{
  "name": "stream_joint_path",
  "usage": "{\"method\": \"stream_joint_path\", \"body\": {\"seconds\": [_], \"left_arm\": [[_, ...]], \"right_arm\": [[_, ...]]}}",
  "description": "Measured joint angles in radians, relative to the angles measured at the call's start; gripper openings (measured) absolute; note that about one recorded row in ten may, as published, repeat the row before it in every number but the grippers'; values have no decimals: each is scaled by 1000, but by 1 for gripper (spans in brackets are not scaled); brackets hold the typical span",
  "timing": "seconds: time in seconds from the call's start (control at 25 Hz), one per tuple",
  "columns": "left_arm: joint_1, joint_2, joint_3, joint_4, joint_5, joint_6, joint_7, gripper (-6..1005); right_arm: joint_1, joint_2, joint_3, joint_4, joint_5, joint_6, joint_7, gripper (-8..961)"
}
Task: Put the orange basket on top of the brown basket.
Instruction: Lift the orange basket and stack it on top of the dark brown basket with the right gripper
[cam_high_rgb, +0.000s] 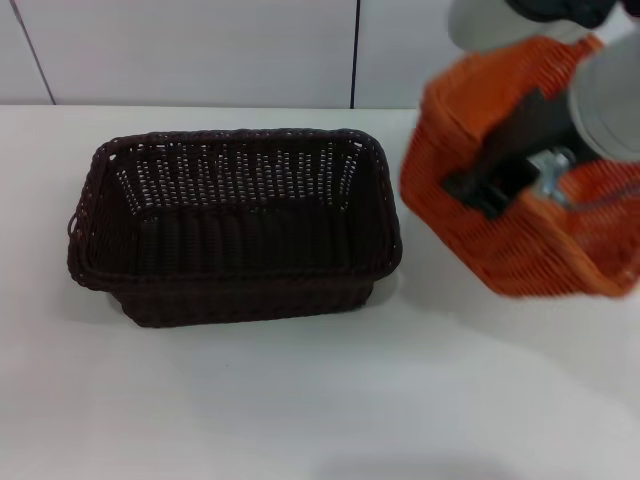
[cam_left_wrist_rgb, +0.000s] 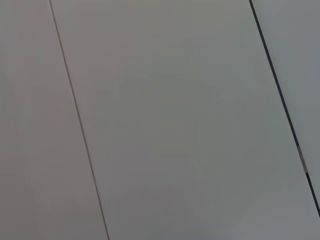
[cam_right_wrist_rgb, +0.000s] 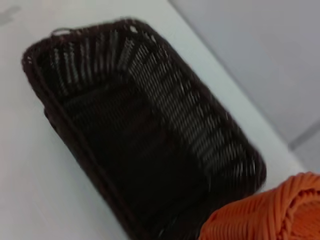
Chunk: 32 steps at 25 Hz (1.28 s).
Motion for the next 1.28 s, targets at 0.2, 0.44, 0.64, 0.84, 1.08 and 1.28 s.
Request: {"method": "stream_joint_path", "body": {"seconds": [0.2, 0.44, 0.64, 0.84, 1.08, 1.28], "left_arm": [[-7, -3, -9, 15, -1, -13, -50, 783], [3, -7, -10, 18, -1, -10, -90, 783], [17, -12, -2, 8, -2, -10, -92, 783], [21, -15, 30, 2, -4, -18, -94, 783], [22, -17, 72, 1, -25, -40, -129, 783], [25, -17, 111, 1, -64, -42, -143, 783]], "right_arm": [[28, 1, -91, 10, -40, 130, -233, 152], [22, 2, -186, 5, -46, 266, -565, 152], [-7, 3, -274, 35, -51, 334, -860, 152], [-88, 4, -335, 42, -51, 408, -1154, 151], [-138, 5, -365, 62, -92, 458, -1343, 152], [-154, 3, -415, 133, -206, 557, -1391, 152]]}}
